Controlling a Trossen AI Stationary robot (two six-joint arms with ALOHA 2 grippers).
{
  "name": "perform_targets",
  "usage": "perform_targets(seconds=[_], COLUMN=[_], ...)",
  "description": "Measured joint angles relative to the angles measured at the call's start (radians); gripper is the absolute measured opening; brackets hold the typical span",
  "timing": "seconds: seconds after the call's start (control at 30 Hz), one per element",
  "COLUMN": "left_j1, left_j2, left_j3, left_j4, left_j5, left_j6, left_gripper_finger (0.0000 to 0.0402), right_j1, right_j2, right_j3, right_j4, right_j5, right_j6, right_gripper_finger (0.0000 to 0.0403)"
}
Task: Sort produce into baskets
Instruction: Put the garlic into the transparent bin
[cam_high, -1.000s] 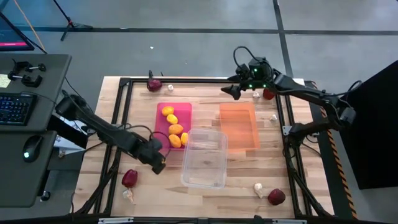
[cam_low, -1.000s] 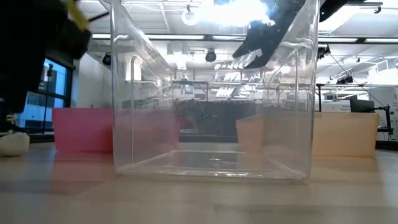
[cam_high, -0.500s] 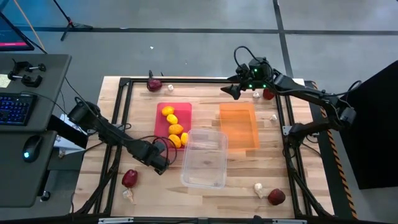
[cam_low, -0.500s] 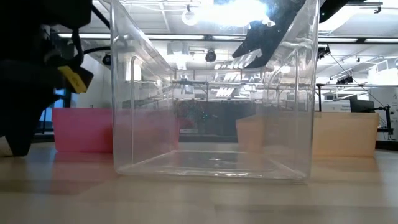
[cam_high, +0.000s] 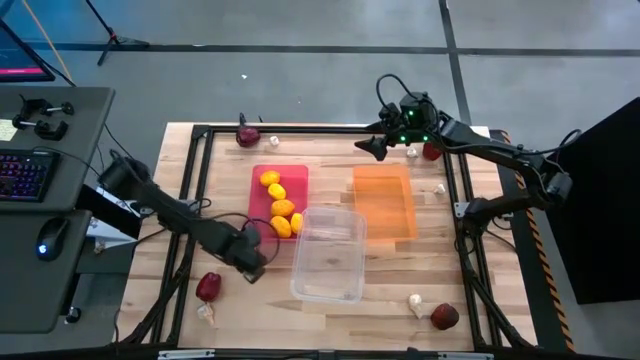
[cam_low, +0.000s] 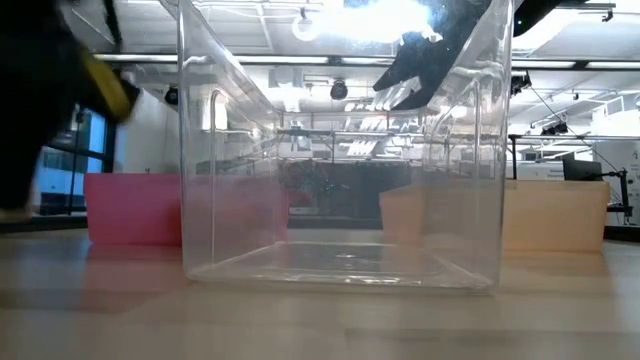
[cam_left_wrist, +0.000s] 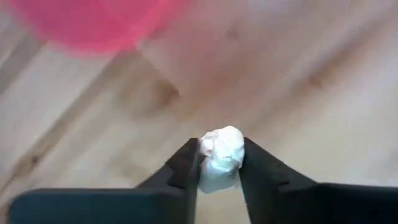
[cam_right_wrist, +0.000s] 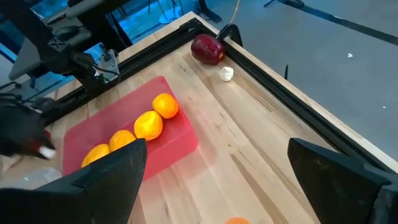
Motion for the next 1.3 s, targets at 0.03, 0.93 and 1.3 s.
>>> perform_targets(seconds=[0.03,0.93,1.3], left_j1=[-0.010,0.377,0.311], left_j2=[-0.040,-0.067,0.108], left_j3=[0.009,0.190,0.407], left_j4=[-0.030,0.776,0.697], left_j5=[-0.003,0.013,0.017], left_j6=[0.007,1.121,1.003], left_gripper_finger=[0.0055,0.0110,0.0219], right_j1=[0.000,0.191,0.396], right_j2=[0.000,-0.222,-0.361], right_j3=[0.000,0.000,0.000], right_j4=[0.000,0.227,-0.152], right_j5=[0.000,-0.231,-0.060], right_j6=[0.006,0.361,0.294], right_gripper_finger=[0.0378,0.0378,0.0378])
